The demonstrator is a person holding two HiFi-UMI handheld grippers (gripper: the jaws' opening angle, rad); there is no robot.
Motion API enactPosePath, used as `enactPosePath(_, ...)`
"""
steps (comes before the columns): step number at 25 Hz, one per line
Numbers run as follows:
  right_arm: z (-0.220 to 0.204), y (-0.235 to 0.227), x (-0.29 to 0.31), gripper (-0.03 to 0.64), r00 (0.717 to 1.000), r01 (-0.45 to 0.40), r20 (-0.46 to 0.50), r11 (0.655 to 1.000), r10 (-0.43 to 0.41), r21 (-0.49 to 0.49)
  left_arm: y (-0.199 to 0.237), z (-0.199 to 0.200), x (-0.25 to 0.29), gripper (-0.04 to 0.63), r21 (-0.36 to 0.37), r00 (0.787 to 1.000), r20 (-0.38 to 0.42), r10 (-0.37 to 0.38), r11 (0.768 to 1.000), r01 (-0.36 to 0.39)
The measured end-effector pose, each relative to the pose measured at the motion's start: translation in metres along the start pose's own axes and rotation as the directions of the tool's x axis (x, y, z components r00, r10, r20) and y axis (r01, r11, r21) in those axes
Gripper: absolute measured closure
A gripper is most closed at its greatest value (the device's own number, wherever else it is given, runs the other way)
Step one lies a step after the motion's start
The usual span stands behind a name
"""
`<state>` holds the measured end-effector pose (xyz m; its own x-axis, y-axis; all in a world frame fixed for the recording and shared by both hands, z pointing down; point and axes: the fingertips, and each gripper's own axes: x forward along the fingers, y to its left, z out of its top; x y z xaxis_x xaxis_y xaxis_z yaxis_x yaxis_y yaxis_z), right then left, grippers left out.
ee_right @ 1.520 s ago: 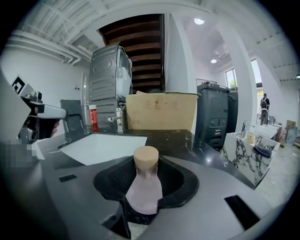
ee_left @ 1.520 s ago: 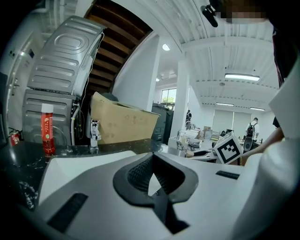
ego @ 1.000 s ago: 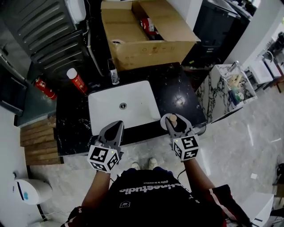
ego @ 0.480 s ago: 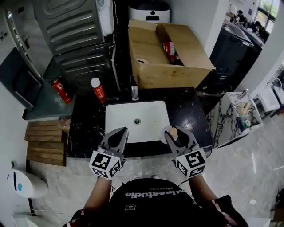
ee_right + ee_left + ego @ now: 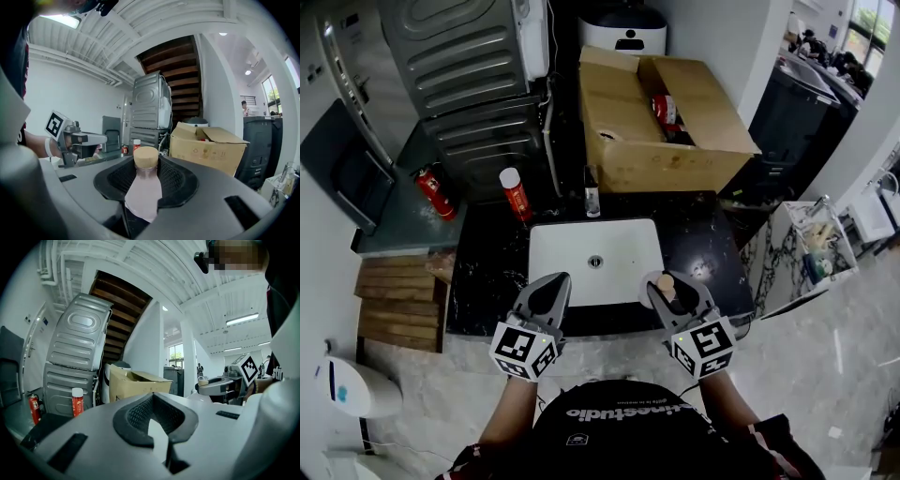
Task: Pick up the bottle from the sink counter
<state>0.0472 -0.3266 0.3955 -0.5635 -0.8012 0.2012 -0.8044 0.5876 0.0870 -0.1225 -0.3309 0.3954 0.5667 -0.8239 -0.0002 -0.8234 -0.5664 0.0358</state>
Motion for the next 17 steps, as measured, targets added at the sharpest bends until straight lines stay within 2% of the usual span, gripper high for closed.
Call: enactPosePath(17, -0.0038, 0.0065, 0.0015, 0.449, 1.0, -0.013, -0.001, 1.0, 0.013, 0.014, 0.0023, -0.0052, -0.0024, 0.584, 0.0, 1.0, -0.007, 0.001, 1.0, -0.001)
